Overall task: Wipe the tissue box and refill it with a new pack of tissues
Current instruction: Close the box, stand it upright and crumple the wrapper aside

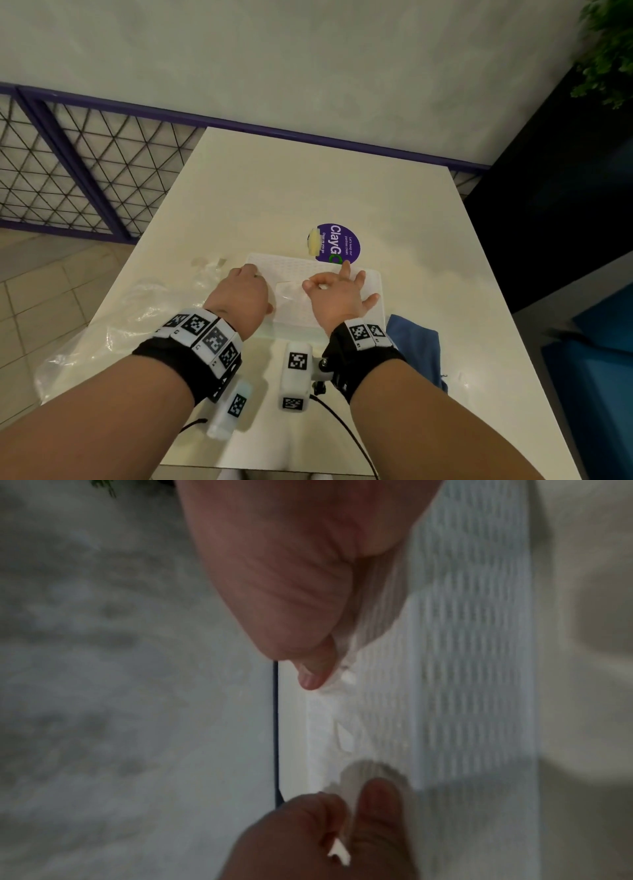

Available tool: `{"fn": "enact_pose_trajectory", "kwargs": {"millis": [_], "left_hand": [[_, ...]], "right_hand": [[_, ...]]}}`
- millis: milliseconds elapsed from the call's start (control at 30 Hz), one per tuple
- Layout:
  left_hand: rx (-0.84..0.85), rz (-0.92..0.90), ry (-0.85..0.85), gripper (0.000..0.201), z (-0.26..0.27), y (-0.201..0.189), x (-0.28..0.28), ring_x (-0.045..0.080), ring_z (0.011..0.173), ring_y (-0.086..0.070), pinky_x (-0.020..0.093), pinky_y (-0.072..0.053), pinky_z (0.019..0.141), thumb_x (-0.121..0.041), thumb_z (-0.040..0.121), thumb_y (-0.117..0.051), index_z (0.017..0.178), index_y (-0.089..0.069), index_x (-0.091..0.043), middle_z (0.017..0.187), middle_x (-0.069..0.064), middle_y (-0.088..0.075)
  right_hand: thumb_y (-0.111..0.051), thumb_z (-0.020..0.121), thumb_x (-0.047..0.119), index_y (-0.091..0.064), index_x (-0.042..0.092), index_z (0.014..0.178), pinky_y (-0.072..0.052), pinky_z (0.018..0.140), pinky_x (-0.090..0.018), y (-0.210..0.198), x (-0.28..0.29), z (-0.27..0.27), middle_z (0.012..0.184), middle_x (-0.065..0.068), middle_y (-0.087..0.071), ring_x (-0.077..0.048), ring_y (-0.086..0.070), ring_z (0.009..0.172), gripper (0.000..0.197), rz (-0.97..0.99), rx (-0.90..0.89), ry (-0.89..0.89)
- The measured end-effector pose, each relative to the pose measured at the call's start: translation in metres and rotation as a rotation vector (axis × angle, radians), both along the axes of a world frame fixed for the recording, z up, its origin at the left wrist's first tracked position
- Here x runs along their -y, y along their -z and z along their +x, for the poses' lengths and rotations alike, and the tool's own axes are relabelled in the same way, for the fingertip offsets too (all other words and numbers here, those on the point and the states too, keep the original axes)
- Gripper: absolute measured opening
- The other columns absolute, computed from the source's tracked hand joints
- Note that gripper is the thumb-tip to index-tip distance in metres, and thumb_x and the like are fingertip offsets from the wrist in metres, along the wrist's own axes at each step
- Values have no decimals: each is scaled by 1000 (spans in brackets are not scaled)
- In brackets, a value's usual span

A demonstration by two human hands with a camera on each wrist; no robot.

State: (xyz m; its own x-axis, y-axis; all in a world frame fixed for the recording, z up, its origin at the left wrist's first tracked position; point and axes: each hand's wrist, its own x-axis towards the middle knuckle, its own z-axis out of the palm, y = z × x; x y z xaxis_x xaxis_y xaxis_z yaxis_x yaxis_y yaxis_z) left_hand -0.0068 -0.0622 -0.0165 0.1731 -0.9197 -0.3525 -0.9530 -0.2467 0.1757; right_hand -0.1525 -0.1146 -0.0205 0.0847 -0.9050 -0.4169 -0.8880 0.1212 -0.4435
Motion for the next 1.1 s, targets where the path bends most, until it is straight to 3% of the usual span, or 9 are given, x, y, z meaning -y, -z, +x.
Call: {"fn": "enact_pose_trajectory", "kwargs": {"millis": [133,233,367,533,633,700,833,933,1100], "left_hand": [[33,-2,17,35,1,4,2,27,129,-37,34,-38,100,-18,95,-51,127,-52,-4,143,11,-35],[45,10,21,33,2,6,3,27,129,-36,35,-38,100,-15,94,-52,125,-53,-4,144,10,-34],[-8,1,8,43,3,5,1,28,136,-29,37,-34,108,-22,96,-53,132,-48,-1,150,11,-28],[-152,-151,-27,62,13,9,-20,26,143,-26,35,-27,113,-36,98,-47,147,-27,-5,161,8,-9],[-107,-344,-165,55,33,2,-35,27,141,-30,43,-26,112,-36,98,-44,147,-30,-15,159,6,-18],[-12,-320,-326,52,59,-3,-43,26,140,-30,49,-24,111,-36,97,-43,146,-32,-19,156,4,-26],[60,5,-588,46,116,7,-62,34,130,-40,51,-31,105,-33,96,-40,137,-39,-12,144,12,-42],[-69,87,-650,48,144,31,-82,39,124,-47,48,-39,103,-33,94,-43,134,-39,-6,139,20,-46],[-177,19,-716,65,157,45,-119,35,120,-53,41,-43,98,-43,91,-54,138,-36,-2,133,18,-54]], "right_hand": [[-50,95,38,-62,38,102,-14,108,-51,-7,9,0,155,0,-33,-26,-23,145,14,10,302,198],[-57,88,38,-54,37,68,1,108,-63,-5,13,2,127,8,-60,-28,-40,136,20,-57,374,299],[-55,89,45,-58,38,85,0,112,-63,-6,14,-1,124,6,-62,-25,-44,133,8,-66,404,317],[-52,95,30,-51,25,128,-32,112,-46,-12,1,-21,132,-3,-57,-26,-54,120,33,-177,482,338],[-53,91,13,-58,23,118,-34,110,-44,-16,-26,-20,143,1,-50,-21,-49,128,29,-494,380,107],[-54,86,7,-67,18,100,-48,98,-40,-15,-47,-1,125,3,-66,-18,-63,109,22,-540,538,-50],[-55,85,25,-68,16,93,-58,78,-41,-12,-76,61,87,-1,-73,-24,-71,78,18,-10,398,-317],[-55,79,66,-61,7,111,-56,64,-33,-3,-94,103,87,-7,-73,-22,-71,73,67,463,147,-362],[-66,70,65,-62,9,99,-58,75,-36,24,-94,142,80,-5,-69,-20,-70,73,63,513,268,-179]]}}
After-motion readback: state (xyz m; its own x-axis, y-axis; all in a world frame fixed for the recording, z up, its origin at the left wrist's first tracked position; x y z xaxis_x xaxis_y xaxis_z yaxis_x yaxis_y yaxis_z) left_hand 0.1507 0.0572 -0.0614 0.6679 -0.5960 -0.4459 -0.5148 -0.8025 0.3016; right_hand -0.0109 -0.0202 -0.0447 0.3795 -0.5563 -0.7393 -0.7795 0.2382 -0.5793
